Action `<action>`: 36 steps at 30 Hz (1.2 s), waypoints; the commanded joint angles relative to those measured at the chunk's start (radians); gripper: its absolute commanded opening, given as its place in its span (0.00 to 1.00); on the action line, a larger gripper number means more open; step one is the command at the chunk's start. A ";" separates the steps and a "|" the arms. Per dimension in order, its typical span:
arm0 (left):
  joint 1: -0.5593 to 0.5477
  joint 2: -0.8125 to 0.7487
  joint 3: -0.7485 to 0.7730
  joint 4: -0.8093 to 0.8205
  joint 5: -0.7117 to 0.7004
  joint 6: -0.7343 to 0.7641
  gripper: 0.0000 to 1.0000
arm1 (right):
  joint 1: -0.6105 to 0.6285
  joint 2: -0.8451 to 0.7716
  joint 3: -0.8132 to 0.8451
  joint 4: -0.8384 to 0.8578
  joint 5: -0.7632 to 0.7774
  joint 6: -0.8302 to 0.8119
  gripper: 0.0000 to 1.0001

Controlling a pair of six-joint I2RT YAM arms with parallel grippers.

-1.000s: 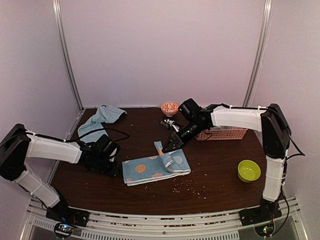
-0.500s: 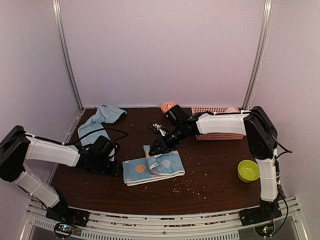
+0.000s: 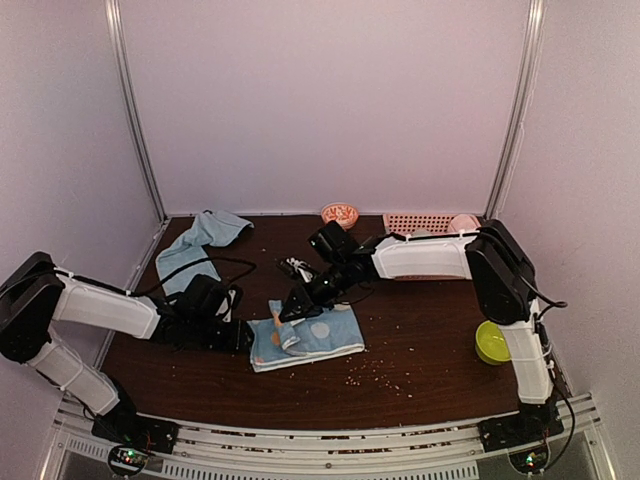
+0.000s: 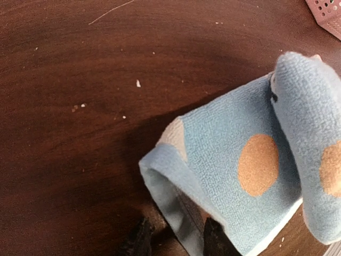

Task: Roll the towels
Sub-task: Fold the towel at the center of the board.

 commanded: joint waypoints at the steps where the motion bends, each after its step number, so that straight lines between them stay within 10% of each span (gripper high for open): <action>1: -0.002 0.005 -0.043 -0.141 0.015 -0.040 0.34 | 0.018 0.027 0.053 0.014 0.003 0.016 0.00; 5: -0.002 -0.049 -0.052 -0.189 0.005 -0.060 0.31 | 0.026 0.039 0.075 0.007 0.004 0.018 0.00; 9: -0.002 -0.057 -0.059 -0.221 0.014 -0.060 0.00 | 0.034 0.039 0.083 0.007 0.005 0.028 0.00; 36: -0.002 -0.043 -0.113 -0.129 0.036 -0.077 0.00 | 0.079 0.109 0.151 0.014 0.000 0.066 0.00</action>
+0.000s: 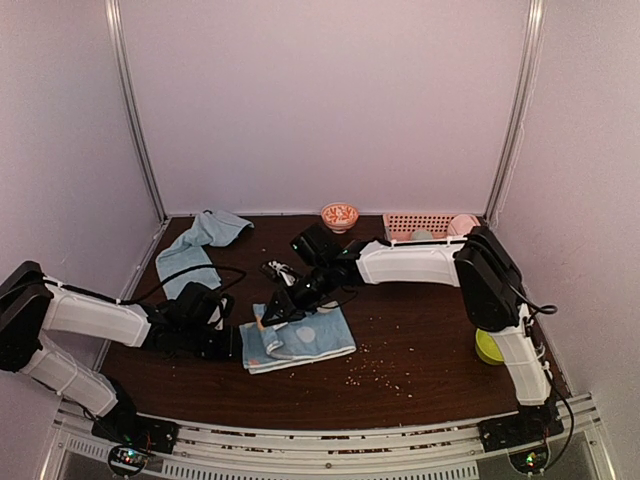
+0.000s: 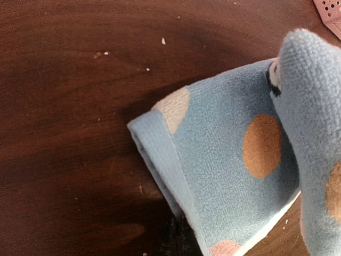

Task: Roll the towels
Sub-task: Fold the towel at the center of the board.

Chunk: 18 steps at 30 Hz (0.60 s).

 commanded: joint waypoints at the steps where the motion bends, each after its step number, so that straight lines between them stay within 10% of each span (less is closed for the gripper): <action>1: -0.002 0.032 -0.038 -0.104 0.013 -0.002 0.00 | 0.014 0.044 0.032 0.018 -0.001 0.015 0.00; 18: -0.002 -0.020 -0.044 -0.134 -0.007 0.000 0.00 | 0.017 0.049 0.060 0.034 -0.043 -0.011 0.26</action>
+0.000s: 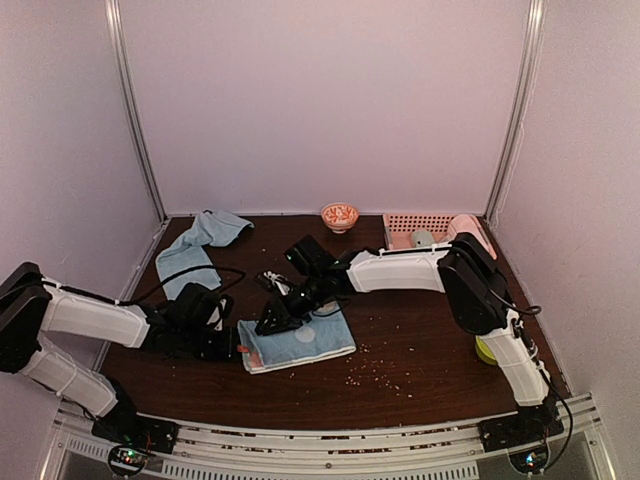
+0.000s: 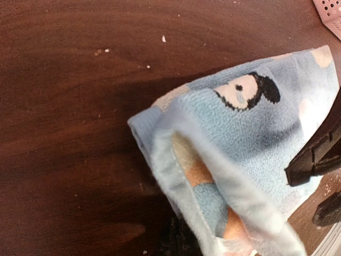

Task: Roll the towels
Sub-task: Fold the towel at the center of the board, then rotate the towel at the center of the board.

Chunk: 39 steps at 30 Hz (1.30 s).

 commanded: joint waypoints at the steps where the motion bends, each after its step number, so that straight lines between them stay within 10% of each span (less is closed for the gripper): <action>1: -0.002 -0.026 -0.033 -0.151 -0.013 0.000 0.00 | 0.002 -0.041 0.021 -0.005 -0.014 -0.039 0.27; 15: -0.001 -0.260 0.220 -0.522 -0.062 0.095 0.00 | -0.141 -0.232 -0.088 -0.289 0.241 -0.529 0.18; 39: 0.021 0.315 0.418 -0.365 -0.098 0.242 0.00 | -0.243 -0.149 -0.195 -0.289 0.460 -0.596 0.11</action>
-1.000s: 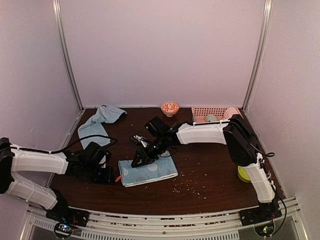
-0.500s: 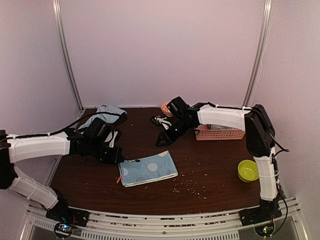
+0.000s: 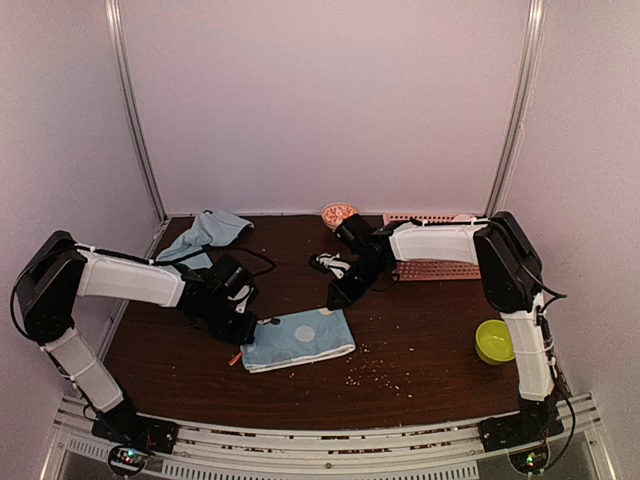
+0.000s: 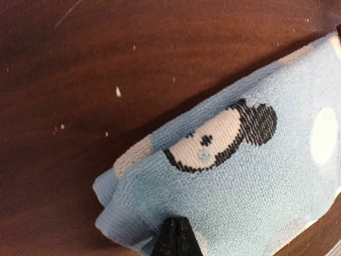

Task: Roll the towels
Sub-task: Rotate the towel at the center of the board.

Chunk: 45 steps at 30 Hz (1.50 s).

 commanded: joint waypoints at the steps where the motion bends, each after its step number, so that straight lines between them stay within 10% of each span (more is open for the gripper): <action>1: 0.012 0.078 0.040 0.030 -0.099 0.052 0.00 | -0.029 -0.007 -0.092 0.023 0.061 -0.016 0.11; 18: 0.085 0.337 0.586 -0.061 -0.115 0.347 0.00 | 0.051 -0.339 -0.411 -0.192 -0.228 -0.222 0.14; 23: 0.030 0.167 0.479 -0.012 0.017 0.315 0.11 | -0.041 -0.409 -0.354 -0.251 -0.291 -0.257 0.16; 28: -0.112 0.055 0.316 0.102 0.217 0.235 0.00 | -0.187 -0.469 -0.388 -0.225 -0.344 -0.289 0.17; 45: -0.366 0.220 0.121 0.274 0.139 0.074 0.00 | -0.227 -0.686 -0.538 -0.038 -0.185 -0.273 0.16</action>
